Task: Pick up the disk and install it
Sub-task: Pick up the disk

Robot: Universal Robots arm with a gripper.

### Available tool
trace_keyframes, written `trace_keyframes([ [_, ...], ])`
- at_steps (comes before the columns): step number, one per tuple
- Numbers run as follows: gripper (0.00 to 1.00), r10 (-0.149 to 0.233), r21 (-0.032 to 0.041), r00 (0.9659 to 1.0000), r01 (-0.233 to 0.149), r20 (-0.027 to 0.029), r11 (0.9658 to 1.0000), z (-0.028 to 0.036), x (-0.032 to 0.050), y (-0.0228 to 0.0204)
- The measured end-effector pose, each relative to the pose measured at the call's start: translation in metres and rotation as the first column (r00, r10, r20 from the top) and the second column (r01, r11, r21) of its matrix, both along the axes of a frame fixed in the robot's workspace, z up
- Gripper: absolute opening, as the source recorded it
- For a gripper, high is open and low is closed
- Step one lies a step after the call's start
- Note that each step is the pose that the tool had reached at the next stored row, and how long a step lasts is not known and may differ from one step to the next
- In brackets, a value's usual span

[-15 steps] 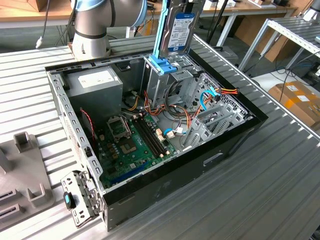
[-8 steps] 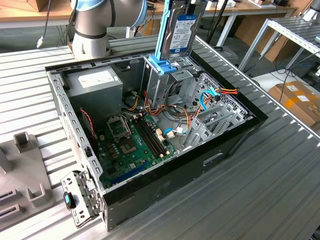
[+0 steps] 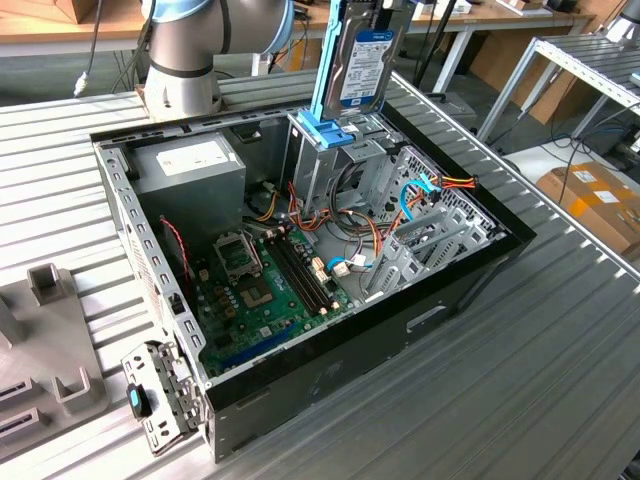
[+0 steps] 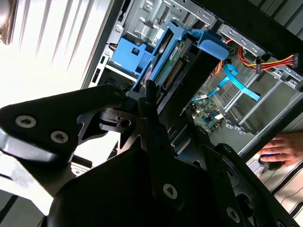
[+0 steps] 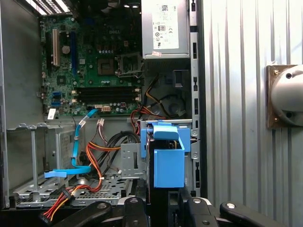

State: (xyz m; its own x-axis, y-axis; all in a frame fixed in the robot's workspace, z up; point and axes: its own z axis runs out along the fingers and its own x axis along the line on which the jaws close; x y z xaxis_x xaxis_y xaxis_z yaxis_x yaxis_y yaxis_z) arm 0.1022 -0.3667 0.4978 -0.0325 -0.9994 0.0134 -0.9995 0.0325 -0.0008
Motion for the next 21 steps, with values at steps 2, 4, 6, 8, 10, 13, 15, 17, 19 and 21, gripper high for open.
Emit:
trace_keyframes([
  [2, 0.35, 0.0, 0.0, 1.0, 0.0, 0.0, 1.0, 0.0, 0.0, -0.0001],
  [4, 0.35, 0.0, 0.0001, 1.0, 0.0, 0.0, 1.0, 0.0, 0.0, -0.0002],
  [6, 0.35, 0.0, 0.0, 1.0, 0.0, 0.0, 1.0, 0.0, 0.0, -0.0019],
  [8, 0.35, 0.0, 0.0, 1.0, 0.0, 0.0, 1.0, 0.0, 0.0, -0.0053],
  [10, 0.35, 0.0, 0.0001, 1.0, 0.0, 0.0, 1.0, 0.0, 0.0, -0.0108],
  [13, 0.35, 0.0, 0.0, 1.0, 0.0, 0.0, 1.0, 0.0, 0.0, -0.0167],
  [15, 0.35, 0.0, 0.0001, 1.0, 0.0, 0.0, 1.0, 0.0, 0.0, -0.0195],
  [17, 0.35, 0.0, 0.0, 1.0, 0.0, 0.0, 1.0, 0.0, 0.0, -0.0203],
  [19, 0.35, 0.0, -0.0002, 1.0, 0.0, 0.0, 1.0, 0.0009, 0.0, -0.0205],
  [21, 0.35, 0.0, 0.0001, 1.0, 0.0, 0.0001, 1.0, 0.0055, 0.0, -0.0205],
])
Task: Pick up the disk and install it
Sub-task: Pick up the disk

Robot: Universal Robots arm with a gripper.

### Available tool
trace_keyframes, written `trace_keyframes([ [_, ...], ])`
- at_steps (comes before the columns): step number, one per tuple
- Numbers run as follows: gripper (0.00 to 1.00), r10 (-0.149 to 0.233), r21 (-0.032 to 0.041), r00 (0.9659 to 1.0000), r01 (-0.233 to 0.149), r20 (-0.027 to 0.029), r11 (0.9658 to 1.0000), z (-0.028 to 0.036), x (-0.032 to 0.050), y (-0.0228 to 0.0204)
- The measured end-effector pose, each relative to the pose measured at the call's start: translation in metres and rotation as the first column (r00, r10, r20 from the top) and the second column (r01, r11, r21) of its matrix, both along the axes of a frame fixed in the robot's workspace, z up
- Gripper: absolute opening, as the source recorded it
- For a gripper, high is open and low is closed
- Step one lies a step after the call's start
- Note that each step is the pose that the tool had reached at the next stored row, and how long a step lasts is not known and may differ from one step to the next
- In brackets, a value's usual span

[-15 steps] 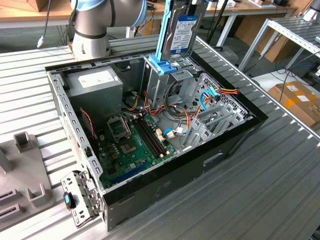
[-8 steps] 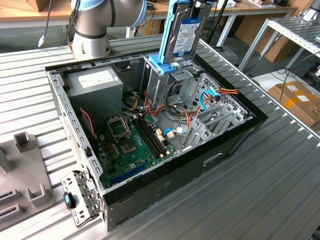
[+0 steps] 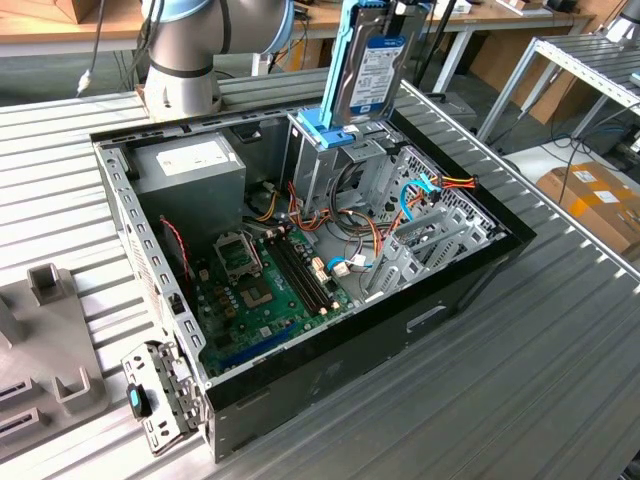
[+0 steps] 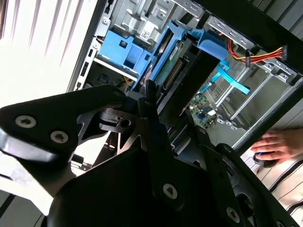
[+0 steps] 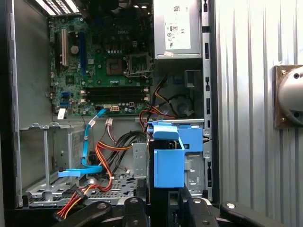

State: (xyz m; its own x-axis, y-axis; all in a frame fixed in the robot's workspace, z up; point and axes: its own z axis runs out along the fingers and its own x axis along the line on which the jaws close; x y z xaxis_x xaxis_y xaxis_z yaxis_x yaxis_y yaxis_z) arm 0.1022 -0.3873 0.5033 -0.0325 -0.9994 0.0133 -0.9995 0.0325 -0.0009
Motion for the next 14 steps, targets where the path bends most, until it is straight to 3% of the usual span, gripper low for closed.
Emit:
trace_keyframes([
  [5, 0.35, 0.0, 0.0, 1.0, 0.0, -0.0001, 1.0, 0.0039, 0.0001, -0.0023],
  [8, 0.35, 0.0, 0.0, 1.0, 0.0, -0.0001, 1.0, 0.0052, 0.0002, -0.007],
  [14, 0.35, 0.0, 0.0, 1.0, 0.0, -0.0001, 1.0, 0.0053, 0.0002, -0.0203],
])
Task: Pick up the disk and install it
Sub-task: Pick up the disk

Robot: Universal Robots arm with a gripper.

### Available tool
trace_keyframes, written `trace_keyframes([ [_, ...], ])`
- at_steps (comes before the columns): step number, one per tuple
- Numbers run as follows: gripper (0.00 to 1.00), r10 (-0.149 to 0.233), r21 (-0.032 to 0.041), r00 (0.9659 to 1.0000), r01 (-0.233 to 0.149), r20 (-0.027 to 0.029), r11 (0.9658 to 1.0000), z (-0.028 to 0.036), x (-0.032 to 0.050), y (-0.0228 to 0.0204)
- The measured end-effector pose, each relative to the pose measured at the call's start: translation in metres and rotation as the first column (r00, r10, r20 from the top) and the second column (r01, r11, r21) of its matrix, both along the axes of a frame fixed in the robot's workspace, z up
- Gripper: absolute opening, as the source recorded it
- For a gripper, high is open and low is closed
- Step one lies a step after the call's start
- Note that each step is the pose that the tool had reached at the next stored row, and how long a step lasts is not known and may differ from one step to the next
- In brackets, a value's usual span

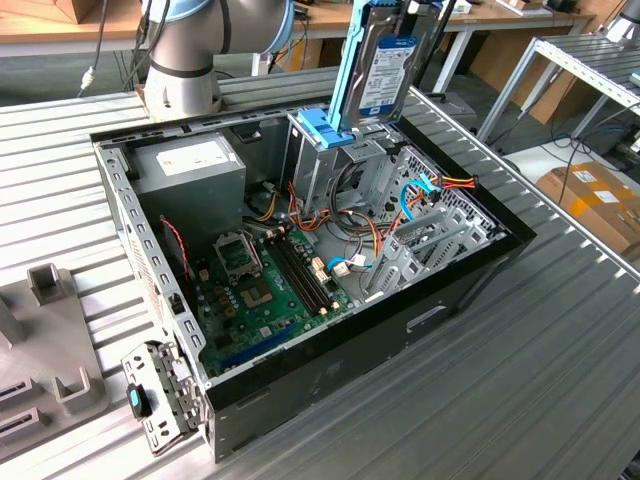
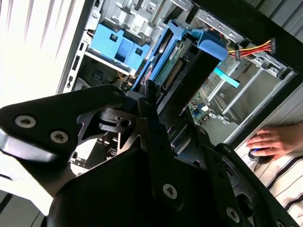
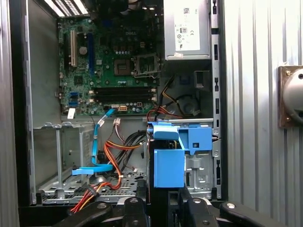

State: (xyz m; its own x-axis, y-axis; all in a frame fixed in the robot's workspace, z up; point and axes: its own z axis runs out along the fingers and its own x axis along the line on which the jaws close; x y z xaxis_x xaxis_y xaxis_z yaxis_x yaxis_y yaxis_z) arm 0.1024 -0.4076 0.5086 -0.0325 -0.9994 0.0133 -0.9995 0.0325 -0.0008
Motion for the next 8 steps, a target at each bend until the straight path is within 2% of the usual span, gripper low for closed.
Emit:
trace_keyframes([
  [5, 0.35, 0.0, 0.0, 1.0, 0.0, 0.0, 1.0, 0.0, 0.0, -0.0128],
  [8, 0.35, 0.0, -0.0001, 1.0, 0.0, 0.0, 1.0, 0.0001, 0.0, -0.018],
])
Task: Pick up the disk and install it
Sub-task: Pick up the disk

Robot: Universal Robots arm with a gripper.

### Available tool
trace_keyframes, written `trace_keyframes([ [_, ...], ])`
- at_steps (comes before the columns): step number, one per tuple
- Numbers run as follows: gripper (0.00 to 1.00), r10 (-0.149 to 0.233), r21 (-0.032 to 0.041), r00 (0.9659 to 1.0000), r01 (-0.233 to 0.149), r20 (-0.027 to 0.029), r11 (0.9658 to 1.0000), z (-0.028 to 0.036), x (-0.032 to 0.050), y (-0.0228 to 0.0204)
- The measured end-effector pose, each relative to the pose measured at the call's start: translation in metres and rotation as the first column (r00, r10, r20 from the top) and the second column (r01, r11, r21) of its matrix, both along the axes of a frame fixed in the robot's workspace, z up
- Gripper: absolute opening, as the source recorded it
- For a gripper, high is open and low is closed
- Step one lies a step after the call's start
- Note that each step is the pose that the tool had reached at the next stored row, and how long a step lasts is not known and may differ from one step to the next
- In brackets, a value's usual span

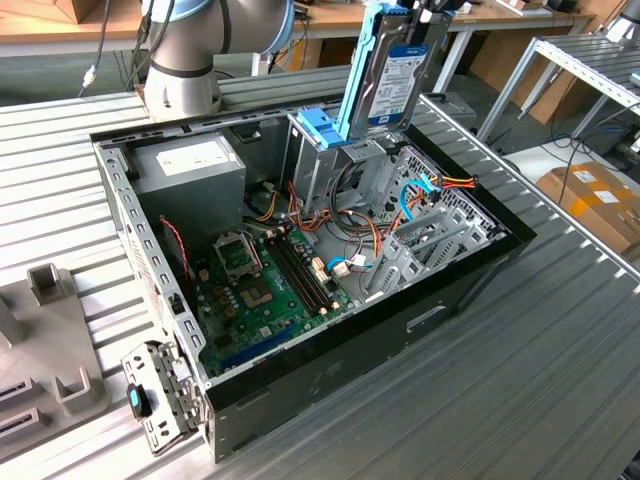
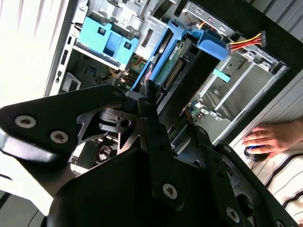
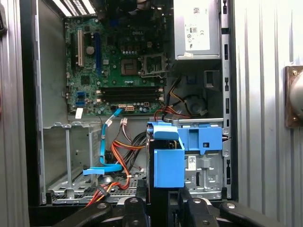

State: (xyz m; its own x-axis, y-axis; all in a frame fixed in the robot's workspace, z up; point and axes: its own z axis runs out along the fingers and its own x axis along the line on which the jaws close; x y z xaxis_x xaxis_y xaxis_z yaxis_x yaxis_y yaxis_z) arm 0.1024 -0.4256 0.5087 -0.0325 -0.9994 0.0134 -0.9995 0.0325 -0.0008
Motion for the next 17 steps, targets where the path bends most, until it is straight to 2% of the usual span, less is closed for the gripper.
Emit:
trace_keyframes([
  [2, 0.35, 0.0, 0.0001, 1.0, 0.0, 0.0, 1.0, -0.0001, 0.0, -0.0052],
  [5, 0.35, 0.0, 0.0001, 1.0, 0.0, 0.0, 1.0, -0.0001, 0.0, -0.0099],
  [17, 0.35, 0.0, 0.0001, 1.0, 0.0, 0.0, 1.0, 0.0, 0.0, -0.0111],
])
